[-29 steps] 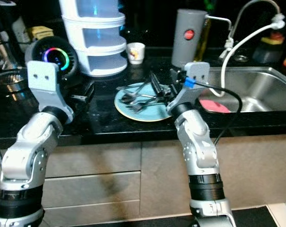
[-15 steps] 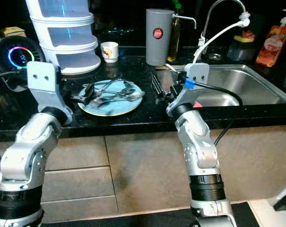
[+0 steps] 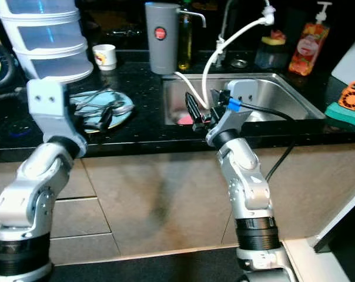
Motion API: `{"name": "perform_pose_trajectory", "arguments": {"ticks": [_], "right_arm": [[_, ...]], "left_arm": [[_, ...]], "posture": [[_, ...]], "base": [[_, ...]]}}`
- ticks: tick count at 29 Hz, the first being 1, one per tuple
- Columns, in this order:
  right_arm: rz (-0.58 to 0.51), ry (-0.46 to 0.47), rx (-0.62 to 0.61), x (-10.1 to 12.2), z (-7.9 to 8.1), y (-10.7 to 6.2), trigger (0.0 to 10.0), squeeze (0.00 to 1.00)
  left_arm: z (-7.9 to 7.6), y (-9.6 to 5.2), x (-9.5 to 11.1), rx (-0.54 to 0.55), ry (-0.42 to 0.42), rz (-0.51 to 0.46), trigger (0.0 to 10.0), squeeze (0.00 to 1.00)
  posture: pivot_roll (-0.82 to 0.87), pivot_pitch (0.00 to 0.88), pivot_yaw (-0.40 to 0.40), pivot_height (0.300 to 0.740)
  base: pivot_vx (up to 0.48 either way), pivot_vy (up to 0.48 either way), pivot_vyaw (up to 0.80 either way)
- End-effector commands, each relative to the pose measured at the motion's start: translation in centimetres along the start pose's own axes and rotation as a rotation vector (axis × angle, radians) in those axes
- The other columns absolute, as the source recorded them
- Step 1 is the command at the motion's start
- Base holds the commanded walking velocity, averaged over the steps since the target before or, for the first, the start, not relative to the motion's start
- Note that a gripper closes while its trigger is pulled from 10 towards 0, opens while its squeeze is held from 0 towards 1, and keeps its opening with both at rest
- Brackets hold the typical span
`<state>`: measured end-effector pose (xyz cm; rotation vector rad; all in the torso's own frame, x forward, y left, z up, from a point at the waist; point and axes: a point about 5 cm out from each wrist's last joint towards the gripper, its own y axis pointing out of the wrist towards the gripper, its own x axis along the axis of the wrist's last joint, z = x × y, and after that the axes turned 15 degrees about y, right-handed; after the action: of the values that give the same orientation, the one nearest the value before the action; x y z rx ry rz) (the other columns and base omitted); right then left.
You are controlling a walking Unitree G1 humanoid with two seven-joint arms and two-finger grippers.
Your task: Kitchen organization
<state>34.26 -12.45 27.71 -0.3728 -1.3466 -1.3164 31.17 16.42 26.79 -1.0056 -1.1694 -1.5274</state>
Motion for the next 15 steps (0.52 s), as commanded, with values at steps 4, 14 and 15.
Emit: {"name": "perform_pose_trajectory", "arguments": {"ticks": [4, 14, 15], "right_arm": [[0.012, 0.009, 0.004, -0.28, 0.19, 0.08, 10.0, 0.00], [0.016, 0.013, 0.002, -0.40, 0.19, 0.14, 10.0, 0.00], [0.016, 0.013, 0.002, -0.40, 0.19, 0.14, 10.0, 0.00]], "left_arm": [[0.15, -0.06, 0.22, -0.004, -0.034, 0.004, 10.0, 0.00], [0.57, -0.22, -0.30, 0.010, 0.026, 0.046, 10.0, 0.00], [0.57, -0.22, -0.30, 0.010, 0.026, 0.046, 10.0, 0.00]], "posture": [[-0.01, 0.068, -0.030, 0.740], [0.00, 0.084, -0.029, 0.740], [0.00, 0.084, -0.029, 0.740]], "base": [[0.000, 0.463, 0.00], [0.000, 0.240, 0.00], [0.000, 0.000, 0.00]]}}
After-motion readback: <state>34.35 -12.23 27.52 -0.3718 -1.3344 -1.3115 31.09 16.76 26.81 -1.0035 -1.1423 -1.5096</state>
